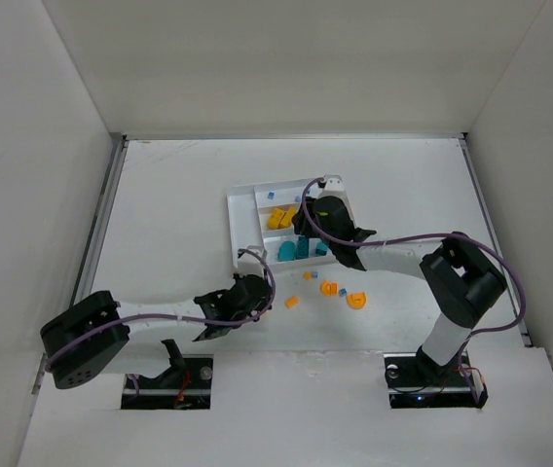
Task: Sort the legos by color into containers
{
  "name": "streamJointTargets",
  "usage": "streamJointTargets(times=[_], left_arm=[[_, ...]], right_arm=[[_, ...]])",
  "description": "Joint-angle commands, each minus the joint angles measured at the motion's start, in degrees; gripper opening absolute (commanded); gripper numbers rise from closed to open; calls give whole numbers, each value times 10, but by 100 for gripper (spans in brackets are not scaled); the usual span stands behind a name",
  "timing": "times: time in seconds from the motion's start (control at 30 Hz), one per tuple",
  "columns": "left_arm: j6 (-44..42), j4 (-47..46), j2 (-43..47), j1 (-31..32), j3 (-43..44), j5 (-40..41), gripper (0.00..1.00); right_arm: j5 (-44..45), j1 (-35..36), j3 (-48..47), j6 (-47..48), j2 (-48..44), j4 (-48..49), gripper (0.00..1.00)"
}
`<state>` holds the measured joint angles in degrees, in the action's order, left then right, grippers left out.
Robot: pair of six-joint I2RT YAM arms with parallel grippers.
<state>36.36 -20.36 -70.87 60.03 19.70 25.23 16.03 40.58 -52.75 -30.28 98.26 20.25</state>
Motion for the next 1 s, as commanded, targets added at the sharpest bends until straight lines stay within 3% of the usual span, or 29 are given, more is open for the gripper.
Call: streamJointTargets(times=[0.0,0.47,0.67,0.97], left_arm=[[-5,0,23,0,-19,11,10],[12,1,-23,-53,11,54,9],[6,-22,-59,-54,20,50,9],[9,13,-72,-27,24,18,8]], right_arm=[[-1,5,-3,-5,-14,37,44],[-1,7,1,-5,-18,37,44],[-1,9,0,-5,-16,40,44],[-1,8,6,-6,-22,44,44]])
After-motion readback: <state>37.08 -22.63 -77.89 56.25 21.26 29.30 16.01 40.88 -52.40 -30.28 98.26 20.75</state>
